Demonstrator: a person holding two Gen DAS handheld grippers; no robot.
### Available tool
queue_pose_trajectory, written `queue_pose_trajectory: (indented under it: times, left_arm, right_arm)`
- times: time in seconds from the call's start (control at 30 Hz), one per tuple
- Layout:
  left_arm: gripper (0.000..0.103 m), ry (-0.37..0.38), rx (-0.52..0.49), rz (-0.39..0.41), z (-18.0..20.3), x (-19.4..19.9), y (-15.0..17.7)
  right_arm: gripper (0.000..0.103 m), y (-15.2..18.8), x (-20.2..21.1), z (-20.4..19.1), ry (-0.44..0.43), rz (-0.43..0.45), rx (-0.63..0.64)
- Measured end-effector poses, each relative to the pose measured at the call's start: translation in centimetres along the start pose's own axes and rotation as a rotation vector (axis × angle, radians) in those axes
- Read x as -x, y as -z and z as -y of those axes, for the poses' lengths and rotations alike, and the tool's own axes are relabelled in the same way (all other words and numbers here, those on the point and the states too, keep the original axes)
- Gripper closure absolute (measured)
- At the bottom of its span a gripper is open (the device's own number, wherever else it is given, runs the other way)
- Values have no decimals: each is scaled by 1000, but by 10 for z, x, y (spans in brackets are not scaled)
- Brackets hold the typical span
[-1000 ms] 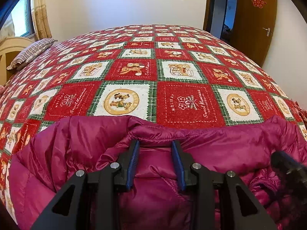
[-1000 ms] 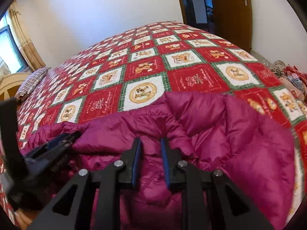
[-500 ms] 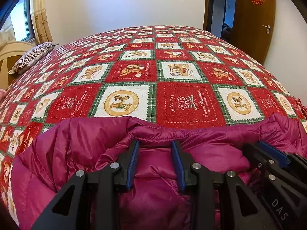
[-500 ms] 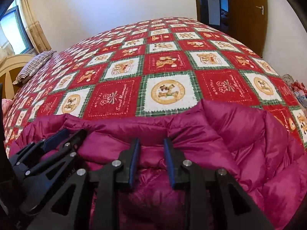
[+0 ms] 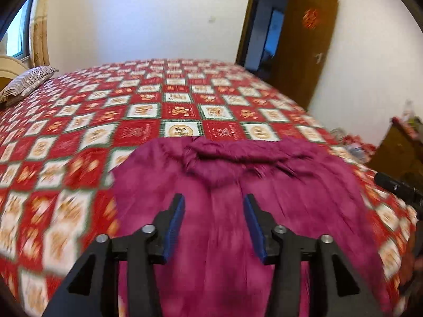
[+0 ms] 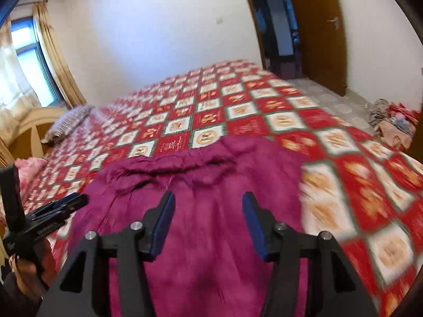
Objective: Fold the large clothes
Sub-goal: 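Open both tools, release the jacket and pull them back above it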
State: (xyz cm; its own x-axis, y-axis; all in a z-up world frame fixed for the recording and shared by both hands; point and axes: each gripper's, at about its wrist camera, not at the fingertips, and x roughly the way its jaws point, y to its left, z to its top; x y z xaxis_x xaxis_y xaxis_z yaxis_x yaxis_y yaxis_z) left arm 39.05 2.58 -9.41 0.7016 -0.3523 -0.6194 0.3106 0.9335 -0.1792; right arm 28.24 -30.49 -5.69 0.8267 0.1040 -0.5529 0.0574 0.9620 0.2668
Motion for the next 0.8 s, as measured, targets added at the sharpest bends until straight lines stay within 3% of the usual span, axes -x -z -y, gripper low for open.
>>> queue_pose_trajectory:
  times: [0.13, 0.3, 0.4, 0.53, 0.67, 0.8]
  left_arm:
    - [42, 27, 7, 16, -14, 70, 50]
    - [41, 53, 67, -12, -38, 136, 116]
    - [40, 66, 106, -21, -48, 163, 148]
    - [39, 40, 125, -30, -51, 184, 183]
    - [39, -9, 95, -45, -44, 193, 208]
    - [39, -15, 0, -37, -32, 201, 228]
  right_arm:
    - [47, 37, 81, 16, 52, 13, 16]
    - [47, 78, 163, 36, 99, -13, -1]
    - [36, 92, 197, 47, 99, -40, -12]
    - [36, 114, 204, 53, 99, -83, -31]
    - [36, 146, 179, 44, 97, -153, -4]
    - [36, 173, 159, 30, 88, -214, 47]
